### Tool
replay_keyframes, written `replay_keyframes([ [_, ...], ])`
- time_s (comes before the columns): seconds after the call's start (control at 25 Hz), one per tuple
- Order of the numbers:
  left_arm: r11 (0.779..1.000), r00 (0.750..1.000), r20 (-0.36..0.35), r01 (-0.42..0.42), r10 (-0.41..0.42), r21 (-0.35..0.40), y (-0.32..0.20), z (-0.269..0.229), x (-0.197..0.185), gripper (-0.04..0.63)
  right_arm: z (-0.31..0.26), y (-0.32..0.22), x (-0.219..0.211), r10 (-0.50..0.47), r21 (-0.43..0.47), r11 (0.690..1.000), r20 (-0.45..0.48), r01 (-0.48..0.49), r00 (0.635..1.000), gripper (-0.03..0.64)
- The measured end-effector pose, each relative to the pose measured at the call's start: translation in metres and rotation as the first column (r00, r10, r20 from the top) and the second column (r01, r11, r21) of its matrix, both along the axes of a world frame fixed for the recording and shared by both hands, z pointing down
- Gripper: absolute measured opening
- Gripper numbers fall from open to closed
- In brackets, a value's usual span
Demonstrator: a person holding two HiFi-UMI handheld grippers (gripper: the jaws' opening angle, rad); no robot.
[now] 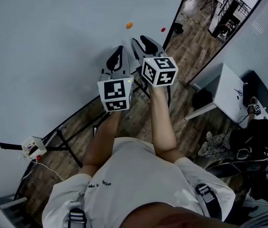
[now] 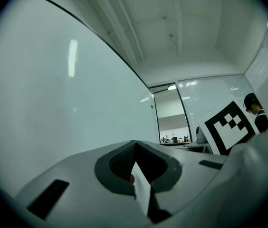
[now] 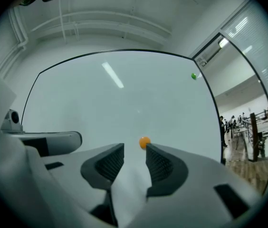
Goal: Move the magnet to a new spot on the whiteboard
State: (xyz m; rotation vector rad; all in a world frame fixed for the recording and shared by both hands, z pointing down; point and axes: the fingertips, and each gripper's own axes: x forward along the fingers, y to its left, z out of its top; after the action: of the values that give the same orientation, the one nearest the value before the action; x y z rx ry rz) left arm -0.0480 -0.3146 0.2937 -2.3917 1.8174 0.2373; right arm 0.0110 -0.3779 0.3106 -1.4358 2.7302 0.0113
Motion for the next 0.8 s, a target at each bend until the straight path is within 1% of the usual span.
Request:
replay_keyframes([
  [0.12,1.000,1.000,-0.004,-0.004,0.004,0.002,-0.002,0.000,-0.001,0.003,-0.003,-0.007,-0.001,0.000,0.004,1.000,-0.005,0.000,1.000,0.140],
  [0.32,1.000,1.000,-0.006,0.004,-0.004,0.000,-0.006,0.004,-0.007,0.003,0.001,-0.016,-0.007,-0.024,-0.017,1.000,-0.004,0.024,1.000,0.169],
  [0.52,1.000,1.000,-0.007,0.003,-0.003,0.006,-0.012,0.003,-0.005,0.003,-0.001,-0.029,-0.007,-0.042,-0.012,0.999,-0.019,0.042,0.999,0.169],
  [0.68,1.000,1.000,-0.002,0.010,-0.010,-0.007,-0.011,0.005,-0.005,0.003,0.002,-0.037,-0.011,-0.064,-0.022,0.998,-0.014,0.063,0.998,0.169],
  [0.8,1.000,1.000,-0.005,0.006,-0.006,-0.005,-0.010,0.005,-0.007,0.003,0.006,-0.043,-0.017,-0.072,-0.033,0.997,-0.042,0.070,0.997,0.181],
])
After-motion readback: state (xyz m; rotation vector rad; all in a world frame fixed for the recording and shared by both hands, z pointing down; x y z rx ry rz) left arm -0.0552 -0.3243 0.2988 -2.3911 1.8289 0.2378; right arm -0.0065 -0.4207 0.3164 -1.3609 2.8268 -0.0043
